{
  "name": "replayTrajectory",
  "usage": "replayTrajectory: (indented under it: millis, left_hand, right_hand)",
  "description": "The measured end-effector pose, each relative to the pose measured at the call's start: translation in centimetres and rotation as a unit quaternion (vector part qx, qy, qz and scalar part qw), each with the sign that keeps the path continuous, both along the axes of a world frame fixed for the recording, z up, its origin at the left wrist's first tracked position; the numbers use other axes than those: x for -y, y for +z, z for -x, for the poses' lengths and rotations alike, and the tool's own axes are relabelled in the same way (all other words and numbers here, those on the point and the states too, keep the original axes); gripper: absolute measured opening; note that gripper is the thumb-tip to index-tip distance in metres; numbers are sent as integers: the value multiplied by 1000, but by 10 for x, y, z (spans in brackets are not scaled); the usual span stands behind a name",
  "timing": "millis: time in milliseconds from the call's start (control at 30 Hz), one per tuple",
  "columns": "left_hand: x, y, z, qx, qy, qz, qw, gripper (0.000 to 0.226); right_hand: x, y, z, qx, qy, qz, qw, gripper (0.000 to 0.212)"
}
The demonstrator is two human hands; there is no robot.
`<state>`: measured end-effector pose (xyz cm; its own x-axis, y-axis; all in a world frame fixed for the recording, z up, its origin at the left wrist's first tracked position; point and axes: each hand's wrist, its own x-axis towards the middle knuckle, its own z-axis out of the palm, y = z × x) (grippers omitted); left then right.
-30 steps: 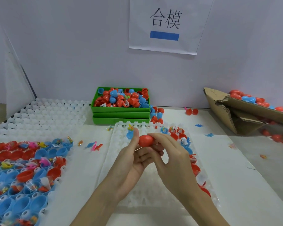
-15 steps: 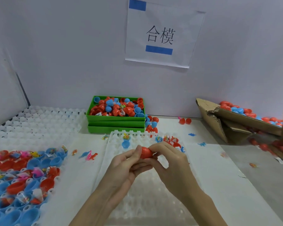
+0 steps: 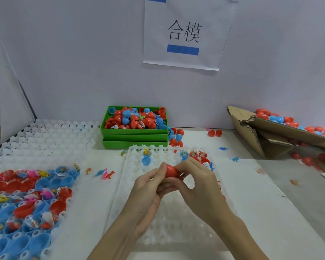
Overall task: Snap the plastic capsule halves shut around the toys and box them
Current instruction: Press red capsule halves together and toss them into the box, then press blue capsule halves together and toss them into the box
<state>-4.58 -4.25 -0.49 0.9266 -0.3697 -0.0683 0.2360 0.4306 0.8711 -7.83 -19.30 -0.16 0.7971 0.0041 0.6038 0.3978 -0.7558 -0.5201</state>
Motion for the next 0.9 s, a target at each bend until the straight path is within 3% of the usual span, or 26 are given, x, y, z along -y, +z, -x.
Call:
replayTrajectory:
  millis: [200, 333, 433, 500, 533, 633, 667, 767, 900]
  left_hand:
    - [-5, 2, -5, 5, 0, -4, 1000, 48]
    - [-1, 3, -2, 81, 30, -91, 992, 56]
    - [1, 7, -3, 110, 68, -130, 983, 69]
    - [-4, 8, -7, 93, 93, -101, 986, 76]
    - [-7, 9, -9, 83, 103, -86, 987, 77]
    - [-12, 7, -12, 79, 113, -85, 987, 74]
    - [-12, 6, -12, 81, 110, -90, 987, 72]
    - [-13, 5, -12, 86, 101, -104, 986, 68]
    - [-14, 4, -15, 89, 97, -131, 983, 65]
  right_hand:
    - [-2, 0, -3, 0, 3, -15, 1000, 24]
    - [-4, 4, 0, 11, -9, -30, 999, 27]
    - [-3, 13, -1, 6, -12, -135, 991, 19]
    - [8, 27, -12, -67, -4, -303, 951, 24]
    - [18, 35, -23, -113, -6, -408, 906, 29]
    - [63, 69, -67, -176, 25, -684, 707, 38]
    - [79, 80, -83, -158, 36, -725, 670, 38]
    - [125, 101, -124, -89, 2, -765, 638, 39]
    - [160, 95, -144, -107, -34, -763, 637, 43]
